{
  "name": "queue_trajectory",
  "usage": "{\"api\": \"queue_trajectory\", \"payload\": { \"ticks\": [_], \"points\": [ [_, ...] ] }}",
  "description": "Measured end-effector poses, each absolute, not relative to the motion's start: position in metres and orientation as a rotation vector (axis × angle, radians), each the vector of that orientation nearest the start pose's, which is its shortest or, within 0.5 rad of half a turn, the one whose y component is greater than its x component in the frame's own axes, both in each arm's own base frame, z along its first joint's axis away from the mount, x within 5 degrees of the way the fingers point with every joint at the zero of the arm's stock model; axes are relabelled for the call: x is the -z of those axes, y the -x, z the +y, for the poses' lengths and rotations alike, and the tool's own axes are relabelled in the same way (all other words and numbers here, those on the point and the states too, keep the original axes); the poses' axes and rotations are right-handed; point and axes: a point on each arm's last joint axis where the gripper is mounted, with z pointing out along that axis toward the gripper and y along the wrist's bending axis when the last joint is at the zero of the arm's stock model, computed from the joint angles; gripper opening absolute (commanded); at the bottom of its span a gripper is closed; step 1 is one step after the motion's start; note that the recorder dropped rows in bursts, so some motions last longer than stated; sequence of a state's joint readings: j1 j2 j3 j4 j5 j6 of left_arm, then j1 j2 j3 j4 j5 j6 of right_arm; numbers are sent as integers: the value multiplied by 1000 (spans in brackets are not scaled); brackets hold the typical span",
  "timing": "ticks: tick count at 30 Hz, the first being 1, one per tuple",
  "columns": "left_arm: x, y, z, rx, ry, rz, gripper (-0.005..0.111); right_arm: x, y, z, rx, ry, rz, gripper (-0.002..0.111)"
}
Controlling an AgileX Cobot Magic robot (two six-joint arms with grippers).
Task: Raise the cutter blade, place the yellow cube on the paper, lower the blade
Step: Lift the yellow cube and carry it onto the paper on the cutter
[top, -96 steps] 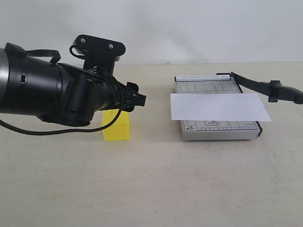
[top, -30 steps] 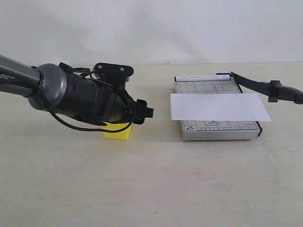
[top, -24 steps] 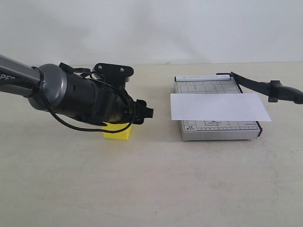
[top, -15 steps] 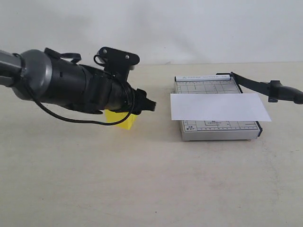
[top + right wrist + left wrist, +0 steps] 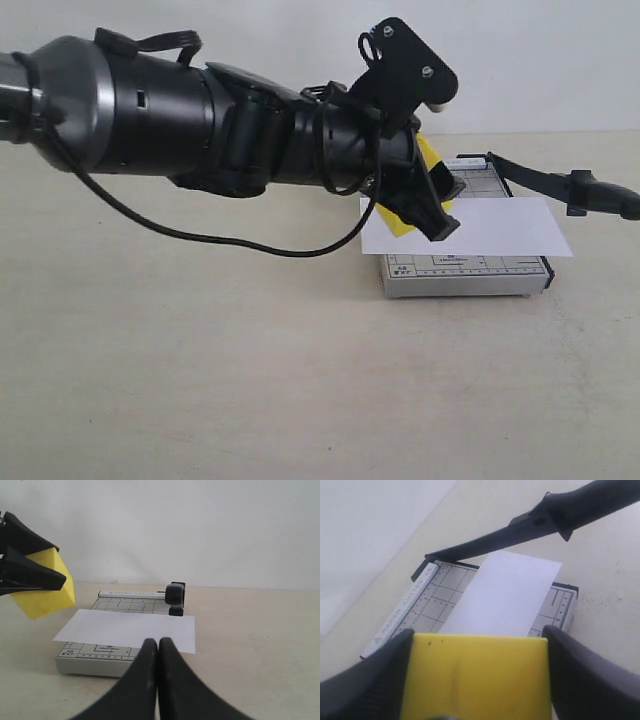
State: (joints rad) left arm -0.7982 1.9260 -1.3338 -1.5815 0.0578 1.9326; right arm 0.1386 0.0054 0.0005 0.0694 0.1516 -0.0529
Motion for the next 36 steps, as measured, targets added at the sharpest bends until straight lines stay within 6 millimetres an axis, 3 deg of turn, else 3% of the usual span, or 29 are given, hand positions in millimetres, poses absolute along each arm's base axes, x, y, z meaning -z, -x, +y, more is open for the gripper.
{"api": "queue_trajectory", "payload": {
  "ticks": [9, 17, 36],
  "points": [
    [-197, -339, -359, 358, -1184, 1716, 5, -199, -56, 9, -127, 109, 1639, 0],
    [-180, -356, -378, 364, -1185, 1700, 5, -199, -56, 9, -127, 109, 1639, 0],
    [-153, -365, -386, 355, -1197, 1725, 5, -199, -56, 9, -127, 109, 1639, 0]
  ]
}}
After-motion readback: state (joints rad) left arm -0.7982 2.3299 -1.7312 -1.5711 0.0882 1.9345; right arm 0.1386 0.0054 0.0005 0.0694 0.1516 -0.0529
